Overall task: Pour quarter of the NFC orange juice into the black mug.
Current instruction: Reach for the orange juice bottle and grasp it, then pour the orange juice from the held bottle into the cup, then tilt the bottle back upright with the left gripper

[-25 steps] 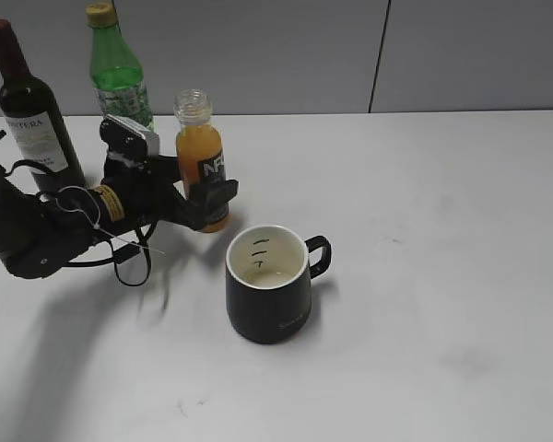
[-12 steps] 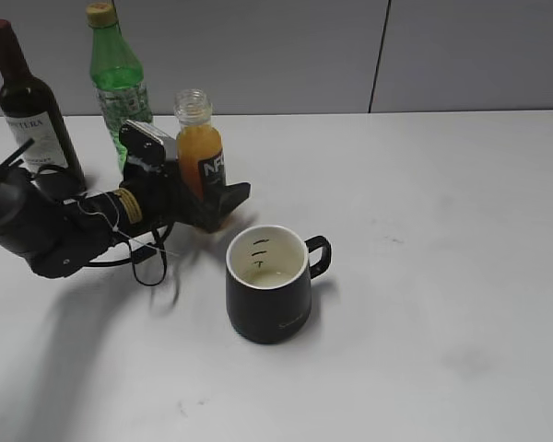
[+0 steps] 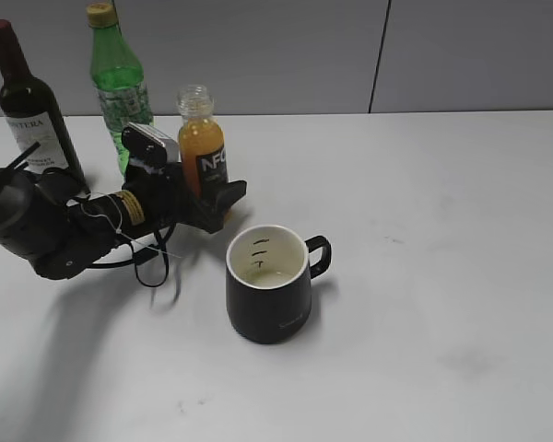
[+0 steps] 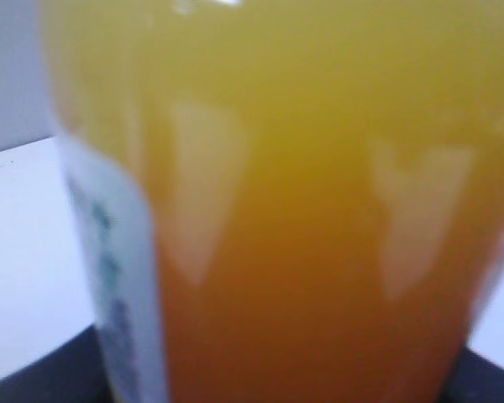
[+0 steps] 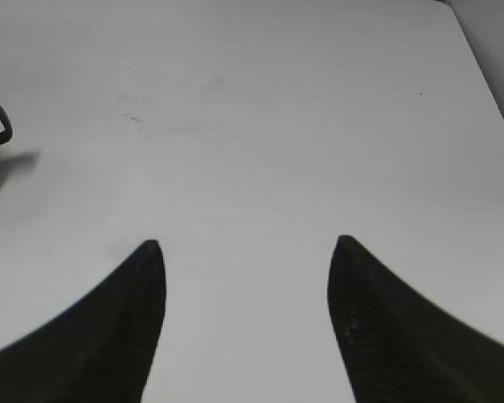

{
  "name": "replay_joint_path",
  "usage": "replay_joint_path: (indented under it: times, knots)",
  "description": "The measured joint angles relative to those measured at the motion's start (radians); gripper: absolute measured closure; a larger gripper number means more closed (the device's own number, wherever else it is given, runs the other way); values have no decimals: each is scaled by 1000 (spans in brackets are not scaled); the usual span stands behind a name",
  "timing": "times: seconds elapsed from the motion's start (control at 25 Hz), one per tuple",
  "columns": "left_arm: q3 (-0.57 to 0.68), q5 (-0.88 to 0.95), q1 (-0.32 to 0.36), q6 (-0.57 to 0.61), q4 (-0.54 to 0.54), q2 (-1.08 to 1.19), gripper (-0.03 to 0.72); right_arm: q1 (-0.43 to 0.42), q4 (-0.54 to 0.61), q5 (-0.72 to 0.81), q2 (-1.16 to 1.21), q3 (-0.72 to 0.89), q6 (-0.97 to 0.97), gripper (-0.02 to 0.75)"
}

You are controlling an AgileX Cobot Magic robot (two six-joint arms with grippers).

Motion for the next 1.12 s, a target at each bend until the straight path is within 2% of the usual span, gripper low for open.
replay_joint_path:
  times: [0.08, 0.96, 1.12]
  knots:
    - [0, -5, 0, 2, 0, 1, 218, 0, 0, 0, 0, 0, 0, 272]
    - [30, -46, -1, 4, -3, -57, 218, 0, 0, 0, 0, 0, 0, 272]
    - [62, -47, -1, 56, 1, -129, 218, 0, 0, 0, 0, 0, 0, 272]
